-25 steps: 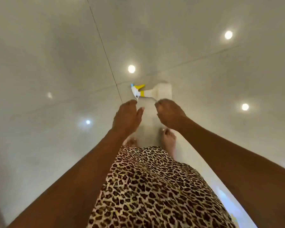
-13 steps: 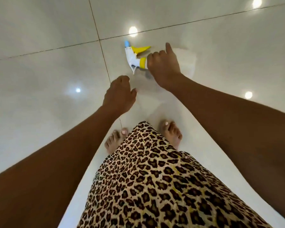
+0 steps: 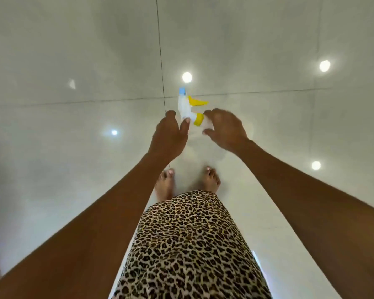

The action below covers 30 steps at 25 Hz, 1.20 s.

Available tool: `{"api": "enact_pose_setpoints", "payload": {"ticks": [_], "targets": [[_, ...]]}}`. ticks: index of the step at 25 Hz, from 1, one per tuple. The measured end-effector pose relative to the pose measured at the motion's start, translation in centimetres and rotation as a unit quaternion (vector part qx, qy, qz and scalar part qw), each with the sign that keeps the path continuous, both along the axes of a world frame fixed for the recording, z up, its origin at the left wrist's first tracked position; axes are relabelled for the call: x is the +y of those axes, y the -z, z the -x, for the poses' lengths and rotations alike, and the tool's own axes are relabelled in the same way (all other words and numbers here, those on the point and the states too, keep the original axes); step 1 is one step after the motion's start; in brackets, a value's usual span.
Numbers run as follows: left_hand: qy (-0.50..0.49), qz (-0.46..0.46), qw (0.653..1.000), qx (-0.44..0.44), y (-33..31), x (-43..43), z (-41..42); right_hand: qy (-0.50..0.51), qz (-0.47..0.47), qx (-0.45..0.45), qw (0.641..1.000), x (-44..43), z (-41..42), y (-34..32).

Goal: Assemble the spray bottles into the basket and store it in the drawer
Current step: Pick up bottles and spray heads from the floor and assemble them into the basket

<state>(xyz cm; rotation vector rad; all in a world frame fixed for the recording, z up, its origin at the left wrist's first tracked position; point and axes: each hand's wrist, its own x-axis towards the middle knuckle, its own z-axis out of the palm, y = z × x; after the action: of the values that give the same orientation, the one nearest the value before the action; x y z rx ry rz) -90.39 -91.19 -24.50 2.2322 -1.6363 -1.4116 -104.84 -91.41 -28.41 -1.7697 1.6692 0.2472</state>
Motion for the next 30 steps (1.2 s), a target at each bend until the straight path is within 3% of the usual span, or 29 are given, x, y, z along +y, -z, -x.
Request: {"api": "enact_pose_setpoints", "payload": {"ticks": [3,6,9,12,16,21,25,30], "targets": [[-0.064,0.025,0.997,0.038,-11.2,0.5,-1.8,0.000,0.000,-0.081,0.997,1.3,-2.0,-10.8],[-0.100,0.061,0.993,0.003,-20.4,0.7,-4.2,0.038,0.028,-0.169,0.985,2.6,-4.2,-18.8],[-0.171,0.130,0.977,0.008,-32.0,2.1,-8.3,0.030,0.119,-0.230,0.966,3.7,-8.4,-29.4],[-0.251,0.178,0.951,0.033,-39.4,5.0,-12.7,-0.033,0.222,-0.250,0.942,5.0,-13.4,-37.3],[-0.314,0.232,0.920,0.037,-45.9,11.0,-19.7,-0.134,0.280,-0.241,0.919,8.6,-21.4,-44.6],[-0.373,0.304,0.876,0.012,-50.0,20.5,-29.9,-0.199,0.219,-0.319,0.900,13.9,-32.2,-49.3],[-0.371,0.344,0.863,0.010,-52.9,29.6,-38.6,-0.284,0.151,-0.365,0.874,19.7,-41.6,-52.3],[-0.409,0.381,0.829,0.006,-55.0,35.5,-46.2,-0.321,0.100,-0.392,0.857,23.7,-50.1,-54.3]]}}
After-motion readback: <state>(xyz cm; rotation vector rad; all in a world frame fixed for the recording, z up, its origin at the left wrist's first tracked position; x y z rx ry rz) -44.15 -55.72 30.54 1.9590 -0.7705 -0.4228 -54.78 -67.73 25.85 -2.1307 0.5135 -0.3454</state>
